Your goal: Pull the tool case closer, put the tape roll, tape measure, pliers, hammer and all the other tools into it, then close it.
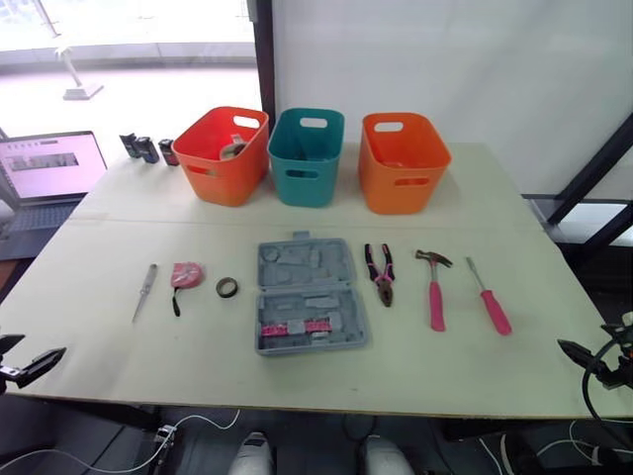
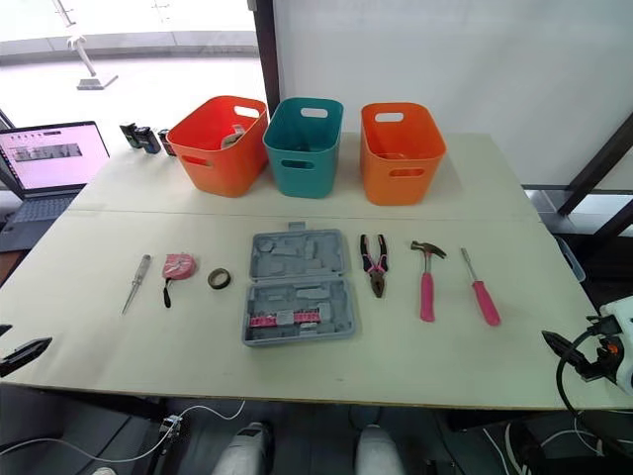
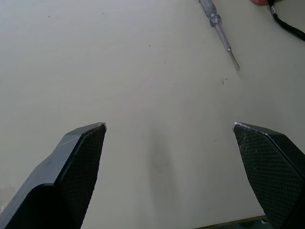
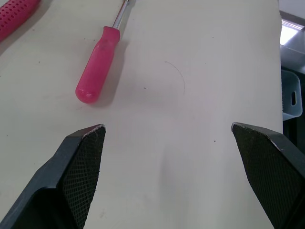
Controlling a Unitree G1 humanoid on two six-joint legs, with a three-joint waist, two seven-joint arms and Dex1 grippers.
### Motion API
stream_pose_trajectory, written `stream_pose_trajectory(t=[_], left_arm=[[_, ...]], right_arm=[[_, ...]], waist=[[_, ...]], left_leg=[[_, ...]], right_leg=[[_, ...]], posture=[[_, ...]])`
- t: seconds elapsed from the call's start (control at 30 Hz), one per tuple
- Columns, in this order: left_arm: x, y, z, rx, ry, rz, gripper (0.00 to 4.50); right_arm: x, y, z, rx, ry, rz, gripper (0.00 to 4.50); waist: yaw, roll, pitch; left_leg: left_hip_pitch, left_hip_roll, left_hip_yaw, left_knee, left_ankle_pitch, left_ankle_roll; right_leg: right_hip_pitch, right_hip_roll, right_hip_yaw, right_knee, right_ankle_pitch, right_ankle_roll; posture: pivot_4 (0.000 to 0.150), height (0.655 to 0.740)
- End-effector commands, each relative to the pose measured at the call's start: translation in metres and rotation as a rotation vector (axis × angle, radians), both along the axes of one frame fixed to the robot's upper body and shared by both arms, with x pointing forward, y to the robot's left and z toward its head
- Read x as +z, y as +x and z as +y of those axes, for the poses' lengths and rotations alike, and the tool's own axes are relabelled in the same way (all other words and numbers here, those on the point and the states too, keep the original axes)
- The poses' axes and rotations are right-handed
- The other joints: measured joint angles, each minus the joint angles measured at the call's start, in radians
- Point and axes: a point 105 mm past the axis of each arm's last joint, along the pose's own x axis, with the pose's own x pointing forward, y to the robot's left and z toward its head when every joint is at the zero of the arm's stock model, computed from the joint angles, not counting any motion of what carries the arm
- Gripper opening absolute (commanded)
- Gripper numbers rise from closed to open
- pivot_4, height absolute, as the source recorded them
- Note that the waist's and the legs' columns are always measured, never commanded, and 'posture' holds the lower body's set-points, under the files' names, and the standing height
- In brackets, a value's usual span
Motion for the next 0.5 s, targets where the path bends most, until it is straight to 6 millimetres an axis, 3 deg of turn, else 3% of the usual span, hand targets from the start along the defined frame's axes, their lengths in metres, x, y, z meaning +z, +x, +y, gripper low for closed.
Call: stream_pose_trajectory(t=[0.03, 0.5], left_arm=[[0.012, 0.001, 0.006, -0.01, 0.07, -0.014, 4.5], [0.01, 0.012, 0.006, -0.018, 0.043, -0.048, 4.5]], right_arm=[[0.011, 0.002, -0.002, -0.001, -0.02, -0.042, 4.46], [0.013, 0.006, 0.007, 0.013, -0.01, -0.053, 4.46]], waist=[[0.0, 0.0, 0.0], [0.0, 0.0, 0.0]], left_leg=[[0.0, 0.0, 0.0, 0.0, 0.0, 0.0], [0.0, 0.0, 0.0, 0.0, 0.0, 0.0]], right_leg=[[0.0, 0.0, 0.0, 0.0, 0.0, 0.0], [0.0, 0.0, 0.0, 0.001, 0.0, 0.0]], posture=[[0.15, 0.74], [0.15, 0.74]])
